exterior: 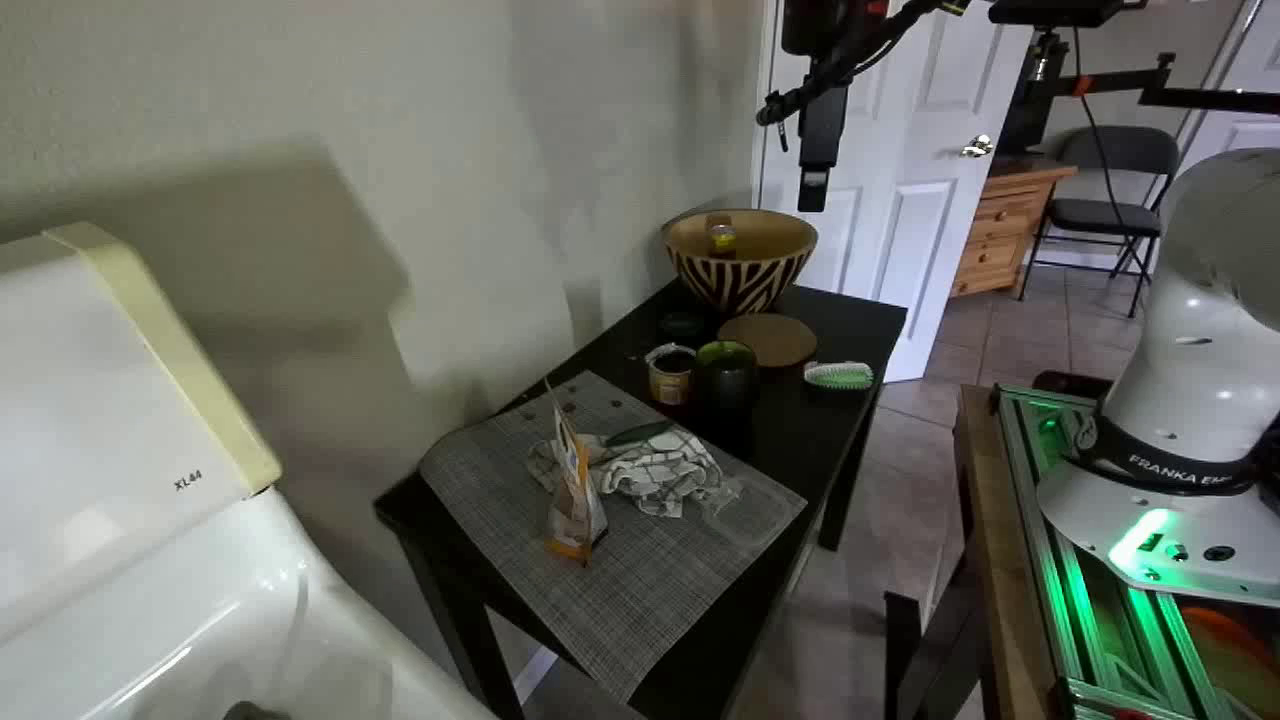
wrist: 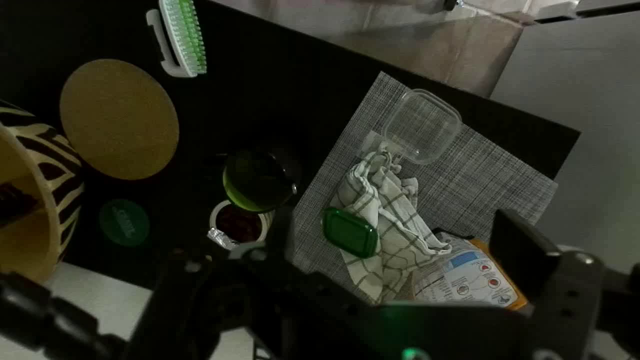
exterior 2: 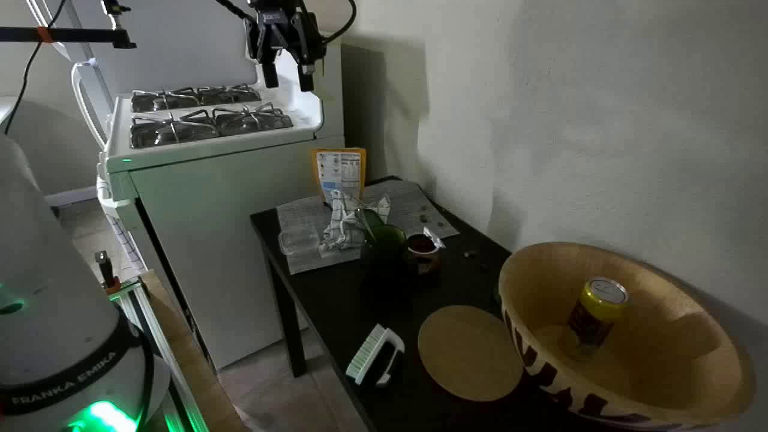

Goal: Put the towel in the bowl

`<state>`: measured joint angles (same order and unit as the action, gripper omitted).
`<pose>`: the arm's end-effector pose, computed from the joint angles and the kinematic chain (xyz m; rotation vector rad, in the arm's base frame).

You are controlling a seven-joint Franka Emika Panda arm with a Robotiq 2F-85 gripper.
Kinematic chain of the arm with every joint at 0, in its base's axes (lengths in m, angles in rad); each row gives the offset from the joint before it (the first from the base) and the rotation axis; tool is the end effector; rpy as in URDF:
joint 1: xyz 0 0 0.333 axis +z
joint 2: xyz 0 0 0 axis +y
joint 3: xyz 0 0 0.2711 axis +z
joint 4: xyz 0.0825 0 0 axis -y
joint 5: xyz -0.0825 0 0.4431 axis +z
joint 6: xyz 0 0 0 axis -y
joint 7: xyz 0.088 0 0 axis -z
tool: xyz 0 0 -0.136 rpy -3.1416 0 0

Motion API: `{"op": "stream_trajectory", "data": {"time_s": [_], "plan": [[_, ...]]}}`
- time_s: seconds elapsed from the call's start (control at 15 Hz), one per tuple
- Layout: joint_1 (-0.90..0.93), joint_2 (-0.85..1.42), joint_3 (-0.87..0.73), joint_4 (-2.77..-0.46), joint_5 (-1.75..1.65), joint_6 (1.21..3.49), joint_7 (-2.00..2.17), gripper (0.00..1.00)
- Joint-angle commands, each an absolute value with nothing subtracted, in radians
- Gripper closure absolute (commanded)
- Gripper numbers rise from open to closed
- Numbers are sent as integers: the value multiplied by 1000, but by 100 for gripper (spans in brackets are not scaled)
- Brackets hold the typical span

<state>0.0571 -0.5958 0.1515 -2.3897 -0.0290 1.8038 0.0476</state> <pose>0.4477 0.0894 0.4484 3.0221 0.2150 0.0261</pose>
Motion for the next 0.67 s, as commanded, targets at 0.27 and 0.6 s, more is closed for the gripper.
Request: {"op": "stream_trajectory", "data": {"time_s": [0.27,0.6], "plan": [[68,-578,145,-2394,-43,1837,67,0],[48,-434,165,-2402,-165,2005,64,0]]}}
